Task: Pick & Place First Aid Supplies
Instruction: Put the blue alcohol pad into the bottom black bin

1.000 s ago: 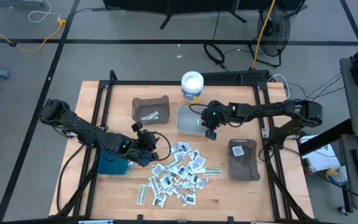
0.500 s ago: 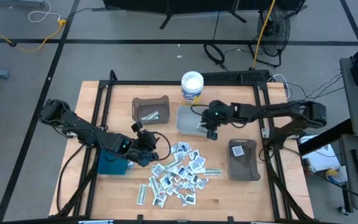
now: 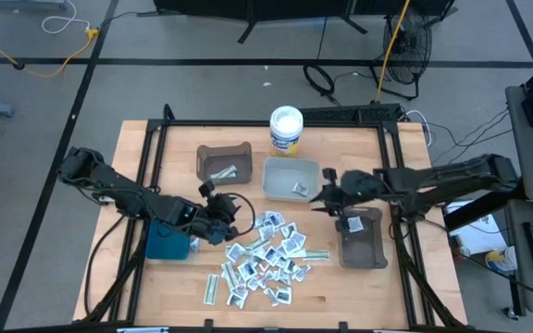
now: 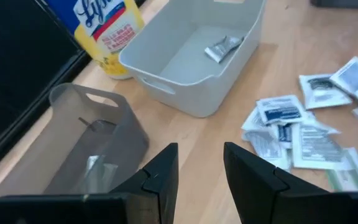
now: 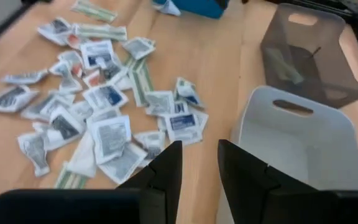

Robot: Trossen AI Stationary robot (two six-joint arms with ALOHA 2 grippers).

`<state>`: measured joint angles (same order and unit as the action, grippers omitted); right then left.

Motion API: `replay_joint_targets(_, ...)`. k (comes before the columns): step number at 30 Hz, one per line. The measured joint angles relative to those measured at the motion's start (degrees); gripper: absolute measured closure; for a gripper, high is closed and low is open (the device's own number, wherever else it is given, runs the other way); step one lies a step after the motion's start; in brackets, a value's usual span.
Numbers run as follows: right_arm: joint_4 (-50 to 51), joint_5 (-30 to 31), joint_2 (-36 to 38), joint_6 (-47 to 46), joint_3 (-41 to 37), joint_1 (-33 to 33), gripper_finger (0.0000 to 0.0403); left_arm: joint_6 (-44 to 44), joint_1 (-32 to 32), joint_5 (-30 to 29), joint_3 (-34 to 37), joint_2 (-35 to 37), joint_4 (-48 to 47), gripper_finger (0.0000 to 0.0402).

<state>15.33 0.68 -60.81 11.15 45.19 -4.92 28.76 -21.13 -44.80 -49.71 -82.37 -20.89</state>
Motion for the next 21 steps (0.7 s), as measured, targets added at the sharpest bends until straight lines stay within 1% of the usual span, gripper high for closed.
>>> replay_joint_targets(4,-2.88,8.67,4.26,-2.33,-6.23,-5.25,0.0303,0.47,0.49,1.07,0.0,0.0,2.8,0.0268)
replay_joint_targets(5,-5.44,10.18,5.37,-2.76,-8.57,-6.43,0.0303,0.42,0.89,2.74,0.0,0.0,3.65,0.0268)
replay_joint_targets(7,-12.43,12.27,7.51,-2.7,-13.69,-8.49,0.0303,-0.21,2.26,8.67,0.0,0.0,6.25,0.0268)
replay_joint_targets(9,-20.53,12.83,9.63,-1.38,-18.67,-10.24,0.0303,-0.44,3.84,15.33,0.0,0.0,8.31,0.0268)
replay_joint_targets(10,-24.54,12.82,10.54,-0.29,-20.99,-10.94,0.0303,-0.46,4.52,17.72,0.0,0.0,8.95,0.0268)
replay_joint_targets(15,-42.6,12.8,13.68,4.62,-30.48,-13.93,0.0303,-0.54,5.83,24.54,0.0,0.0,9.03,0.0268)
replay_joint_targets(17,-48.01,12.82,14.12,6.09,-33.11,-15.12,0.0303,-0.09,5.94,28.02,0.0,0.0,9.03,0.0268)
replay_joint_targets(19,-51.3,12.81,14.2,7.71,-34.81,-16.42,0.0303,1.77,6.06,29.82,0.0,0.0,9.03,0.0268)
replay_joint_targets(21,-53.49,12.86,14.22,9.59,-35.29,-17.42,0.0303,4.21,6.12,28.24,0.0,-0.23,9.2,0.0268)
